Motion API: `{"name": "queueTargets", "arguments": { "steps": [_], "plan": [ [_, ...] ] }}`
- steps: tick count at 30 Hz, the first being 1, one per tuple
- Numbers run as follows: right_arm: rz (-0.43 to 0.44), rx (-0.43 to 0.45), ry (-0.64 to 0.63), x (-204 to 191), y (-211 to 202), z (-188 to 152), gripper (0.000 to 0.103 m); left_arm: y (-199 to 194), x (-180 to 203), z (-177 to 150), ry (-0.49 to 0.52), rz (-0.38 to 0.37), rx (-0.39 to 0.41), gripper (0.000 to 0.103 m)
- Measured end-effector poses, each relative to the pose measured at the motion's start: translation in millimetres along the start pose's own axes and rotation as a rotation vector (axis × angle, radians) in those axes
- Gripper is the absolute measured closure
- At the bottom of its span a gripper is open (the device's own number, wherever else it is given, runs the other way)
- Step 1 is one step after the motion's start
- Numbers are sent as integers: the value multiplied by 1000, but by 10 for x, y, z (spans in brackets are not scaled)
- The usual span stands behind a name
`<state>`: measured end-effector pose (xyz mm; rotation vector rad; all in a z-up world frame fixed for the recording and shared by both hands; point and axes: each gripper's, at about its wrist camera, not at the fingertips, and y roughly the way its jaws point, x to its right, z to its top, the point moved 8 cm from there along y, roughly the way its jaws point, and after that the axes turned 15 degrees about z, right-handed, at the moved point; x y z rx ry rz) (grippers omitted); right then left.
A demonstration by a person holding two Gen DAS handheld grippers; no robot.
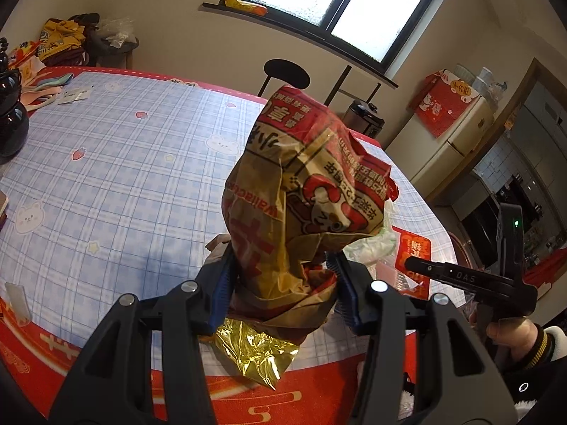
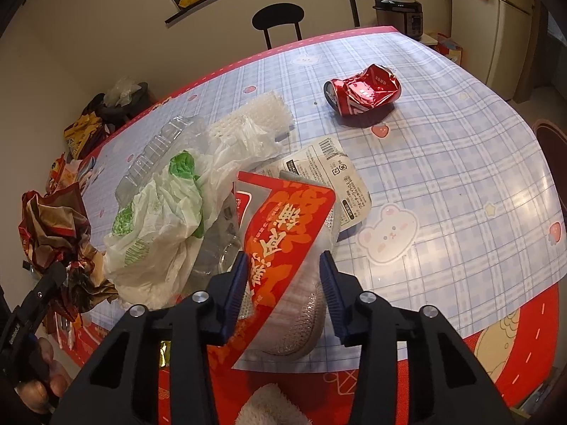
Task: Collect trash
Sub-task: 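Grasp the brown paper snack bag with left tool while right tool grasps red package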
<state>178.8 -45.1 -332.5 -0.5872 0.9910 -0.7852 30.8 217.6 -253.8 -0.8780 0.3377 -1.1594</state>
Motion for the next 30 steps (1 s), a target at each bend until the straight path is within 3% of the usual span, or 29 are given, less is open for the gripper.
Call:
{"name": "queueTargets", "arguments": {
  "steps": [7,10,30],
  "plan": [
    [-20,62,-14,16,-227,39,71,-52,-11,17,-10,-3,16,51],
    [-27,93,-22,15,-342,64,87,-62,12,7,-2,-6,17,51],
    [1,336,-162,-295,-1031,267,99,-133,47,-1,54,-28,46,51]
  ]
}}
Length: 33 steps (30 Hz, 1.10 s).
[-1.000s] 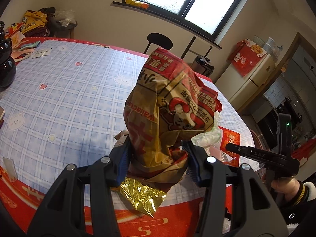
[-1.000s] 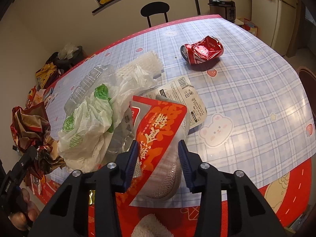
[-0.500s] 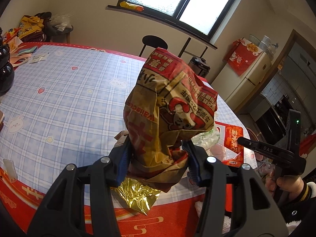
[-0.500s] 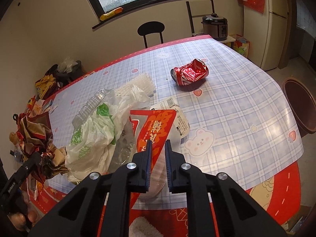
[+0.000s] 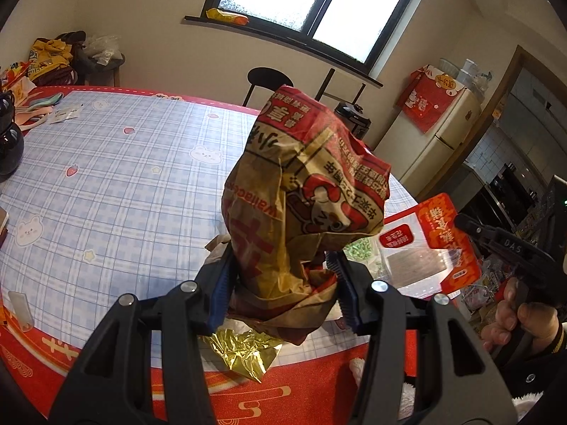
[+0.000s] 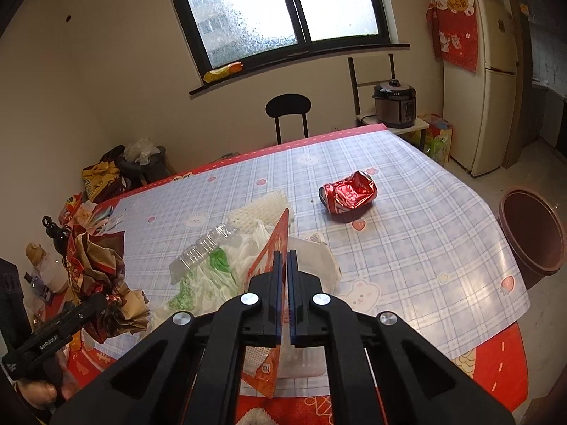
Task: Collect trash
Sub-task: 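Grasp the brown paper snack bag with left tool while right tool grasps red package, then carry the red package with the right tool over the brown bin and release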
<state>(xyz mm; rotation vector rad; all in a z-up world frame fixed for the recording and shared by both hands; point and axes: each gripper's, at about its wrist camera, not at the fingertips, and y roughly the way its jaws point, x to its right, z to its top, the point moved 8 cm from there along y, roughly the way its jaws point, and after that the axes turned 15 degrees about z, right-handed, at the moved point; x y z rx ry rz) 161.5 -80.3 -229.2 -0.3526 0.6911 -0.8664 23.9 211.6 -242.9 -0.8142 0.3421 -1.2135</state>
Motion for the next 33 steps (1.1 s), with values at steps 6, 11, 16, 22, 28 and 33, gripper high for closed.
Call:
{"name": "queueTargets", "arguments": {
  "steps": [6,11,16,22,28,33],
  "plan": [
    [-12,54,-10,39,-146,144,100,-31,-16,10,-1,4,15,51],
    [-11,87,-30,29,-250,225,100,-57,2,-4,4,1,22,51],
    [-14,99,-29,63,-293,246,100,-72,0,-13,12,-1,29,51],
    [-17,94,-23,79,-293,231,100,-74,-11,0,12,0,34,51],
    [-24,90,-34,95,-347,224,100,-104,85,38,30,-11,62,51],
    [-31,92,-44,157,-448,243,100,-121,184,89,34,-28,82,51]
  ]
}}
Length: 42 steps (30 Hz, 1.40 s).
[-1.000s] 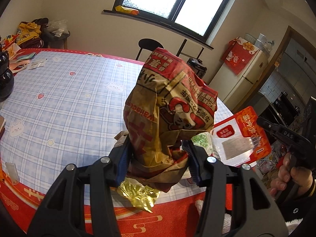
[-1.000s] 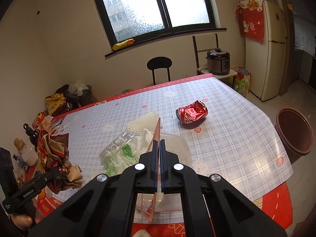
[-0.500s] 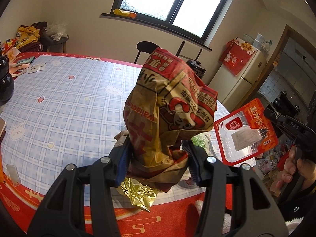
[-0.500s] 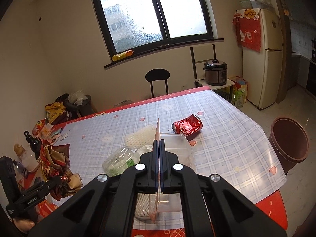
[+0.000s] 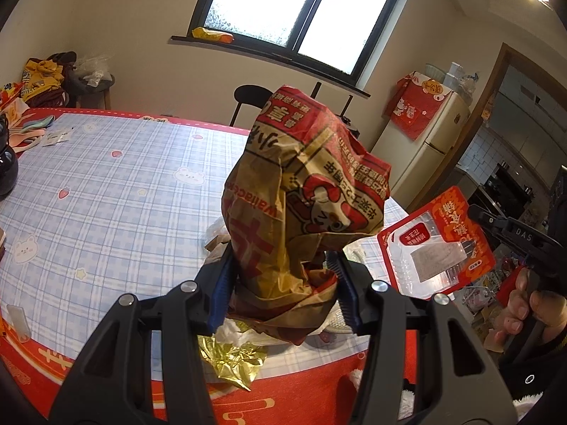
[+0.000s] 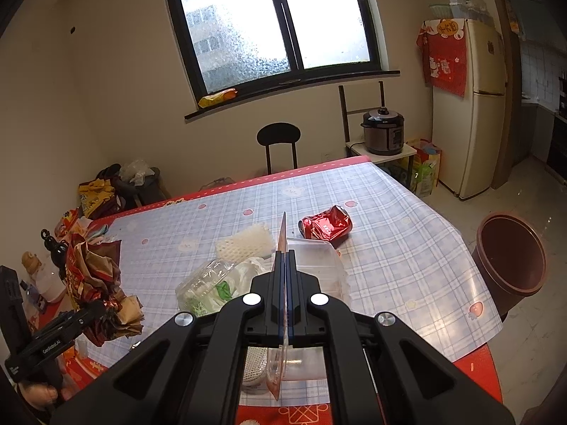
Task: Collect trash
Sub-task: 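Carry the red package with the right tool over the brown bin and release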
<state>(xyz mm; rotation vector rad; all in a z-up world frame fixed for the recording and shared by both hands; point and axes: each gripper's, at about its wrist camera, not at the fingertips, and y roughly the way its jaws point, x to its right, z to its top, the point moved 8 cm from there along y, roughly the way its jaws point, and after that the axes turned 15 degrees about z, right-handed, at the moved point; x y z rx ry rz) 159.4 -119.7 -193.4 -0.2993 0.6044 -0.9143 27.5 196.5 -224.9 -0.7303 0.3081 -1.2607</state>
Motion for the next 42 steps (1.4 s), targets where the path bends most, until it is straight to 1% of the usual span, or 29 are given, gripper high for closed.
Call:
{"name": "queueTargets", "arguments": {
  "steps": [5,10,13,16,21,25,27,30,35,39,42],
  "plan": [
    [16,20,6,137,-83,76,100,-31,129,62,19,9,22,51],
    [43,26,-10,339,-170,183,100,-69,364,94,28,20,50,51],
    [57,29,-28,533,-280,274,100,-85,599,123,24,26,67,51],
    [56,42,-26,820,-451,383,100,-97,915,174,22,22,72,51],
    [30,52,-21,1453,-719,568,100,-89,1598,228,58,-1,86,51],
    [-5,71,-12,2034,-937,718,100,-16,2142,196,54,-36,63,51],
    [-33,83,-6,2355,-1044,794,100,41,2415,162,73,-41,58,51],
    [-87,81,0,2882,-1170,904,100,132,2762,118,73,-63,47,51],
    [-192,54,-9,3700,-1309,1055,100,312,3301,69,63,-89,33,51],
    [-245,26,-32,4118,-1312,1157,100,444,3612,60,66,-102,15,51],
    [-270,19,-33,4284,-1325,1309,97,484,3798,41,82,-109,10,51]
  ]
}}
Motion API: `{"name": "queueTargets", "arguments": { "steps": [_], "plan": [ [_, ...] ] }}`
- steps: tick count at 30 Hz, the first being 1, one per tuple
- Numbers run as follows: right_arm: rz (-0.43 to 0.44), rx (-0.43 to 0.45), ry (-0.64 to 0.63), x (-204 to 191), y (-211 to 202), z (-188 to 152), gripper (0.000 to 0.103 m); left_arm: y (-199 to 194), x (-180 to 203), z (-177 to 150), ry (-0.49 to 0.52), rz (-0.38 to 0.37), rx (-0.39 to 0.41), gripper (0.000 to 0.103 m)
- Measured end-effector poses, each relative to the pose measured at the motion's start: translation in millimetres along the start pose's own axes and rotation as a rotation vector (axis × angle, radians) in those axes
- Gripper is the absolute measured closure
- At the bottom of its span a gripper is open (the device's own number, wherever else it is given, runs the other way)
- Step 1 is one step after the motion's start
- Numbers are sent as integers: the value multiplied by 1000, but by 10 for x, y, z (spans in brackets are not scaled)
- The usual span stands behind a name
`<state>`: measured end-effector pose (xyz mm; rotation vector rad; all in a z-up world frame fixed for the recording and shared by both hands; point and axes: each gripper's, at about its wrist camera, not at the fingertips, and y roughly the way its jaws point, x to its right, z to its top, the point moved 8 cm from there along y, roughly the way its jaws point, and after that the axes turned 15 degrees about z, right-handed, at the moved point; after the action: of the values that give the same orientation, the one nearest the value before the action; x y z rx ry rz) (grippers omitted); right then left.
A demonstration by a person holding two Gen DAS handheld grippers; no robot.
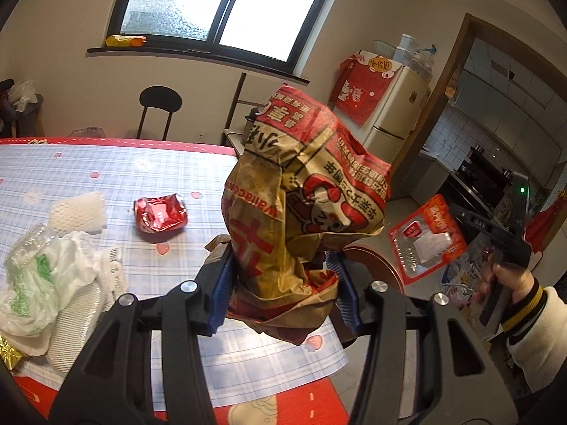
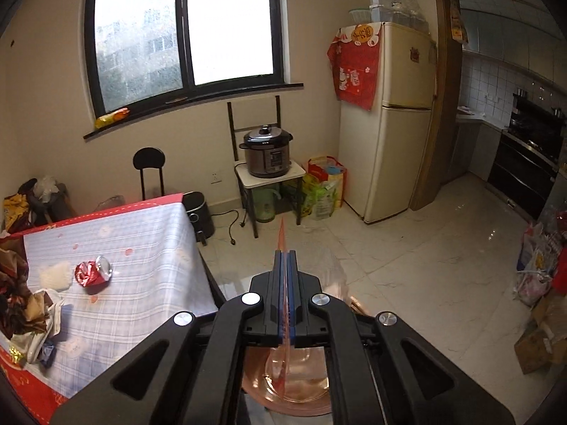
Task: Collect trash
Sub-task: 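Carry the red package with the right tool over the brown bin and release, then lower the paper snack bag into the brown bin and open the left tool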
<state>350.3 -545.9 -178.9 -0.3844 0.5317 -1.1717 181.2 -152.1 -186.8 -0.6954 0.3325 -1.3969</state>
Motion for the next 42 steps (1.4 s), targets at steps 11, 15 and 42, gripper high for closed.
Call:
{"name": "queueTargets", "arguments": {
  "steps": [11,15,42],
  "plan": [
    [-41,152,-80,5,-663,470,5,170,728,204,103,-103,11,51],
    [-47,146,-71,37,-826,485,5,388,1189,215,163,-175,-23,50],
    [-136,193,75,575,-1392,336,5,775,2225,780,228,-250,34,6]
  ]
}}
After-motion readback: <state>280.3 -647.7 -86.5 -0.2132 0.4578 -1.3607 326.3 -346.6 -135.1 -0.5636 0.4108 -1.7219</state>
